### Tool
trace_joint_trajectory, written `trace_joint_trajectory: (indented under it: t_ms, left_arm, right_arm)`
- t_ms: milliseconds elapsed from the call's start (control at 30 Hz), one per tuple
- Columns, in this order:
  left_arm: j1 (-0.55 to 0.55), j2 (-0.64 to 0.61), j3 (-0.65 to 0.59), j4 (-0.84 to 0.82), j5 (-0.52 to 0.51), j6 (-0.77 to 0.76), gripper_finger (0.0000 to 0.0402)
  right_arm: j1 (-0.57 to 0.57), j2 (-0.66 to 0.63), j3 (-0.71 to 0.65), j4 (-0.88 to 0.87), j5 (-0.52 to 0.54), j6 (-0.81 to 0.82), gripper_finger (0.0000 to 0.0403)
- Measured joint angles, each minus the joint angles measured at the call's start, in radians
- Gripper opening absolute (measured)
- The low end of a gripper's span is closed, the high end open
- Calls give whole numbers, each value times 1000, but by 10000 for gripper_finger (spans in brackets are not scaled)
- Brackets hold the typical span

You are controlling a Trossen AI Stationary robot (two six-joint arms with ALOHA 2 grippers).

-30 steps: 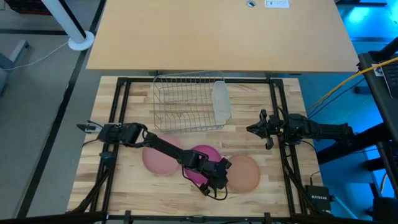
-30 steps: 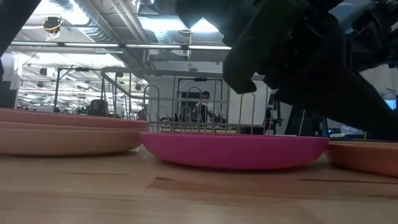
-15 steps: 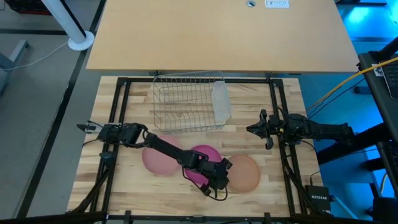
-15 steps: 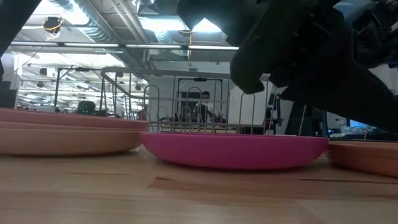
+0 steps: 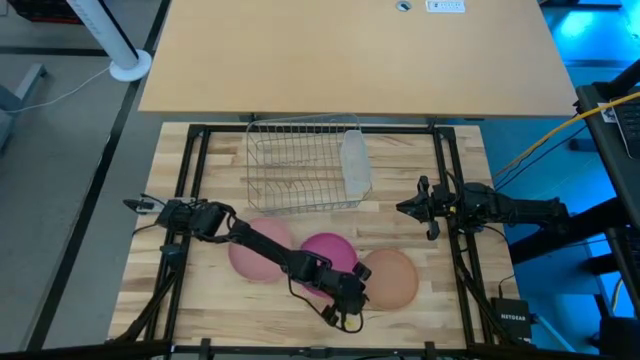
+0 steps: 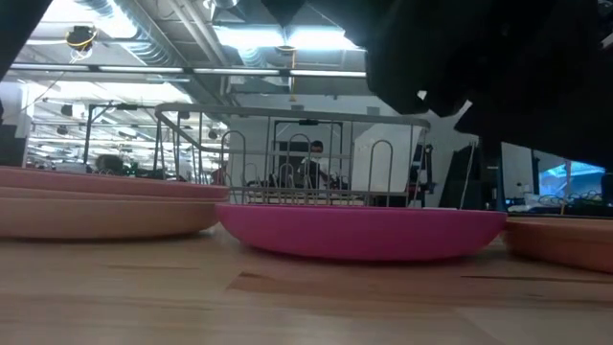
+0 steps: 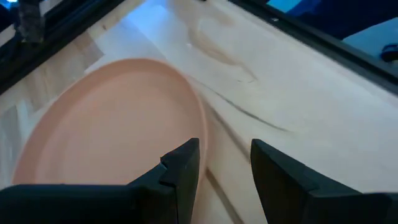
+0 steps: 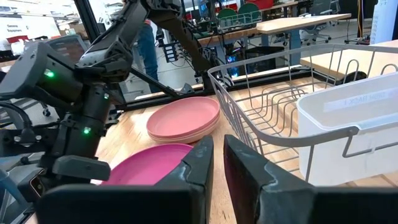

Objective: Sort dishes
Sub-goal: Put the brown plate into the dish rack

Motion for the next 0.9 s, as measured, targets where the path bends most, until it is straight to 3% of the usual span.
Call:
trace_joint_trajectory:
  t_ms: [167, 467, 900]
  left_arm:
    - [10, 0, 0, 0, -44, 2, 135]
    - [25, 2, 0, 2, -45, -9, 135]
    - [19, 71, 0, 16, -65, 24, 133]
  right_arm:
    - [0, 0, 0, 0, -3, 34, 44]
    - [0, 0, 0, 0, -122, 113, 44]
    - [0, 0, 0, -7, -124, 114, 44]
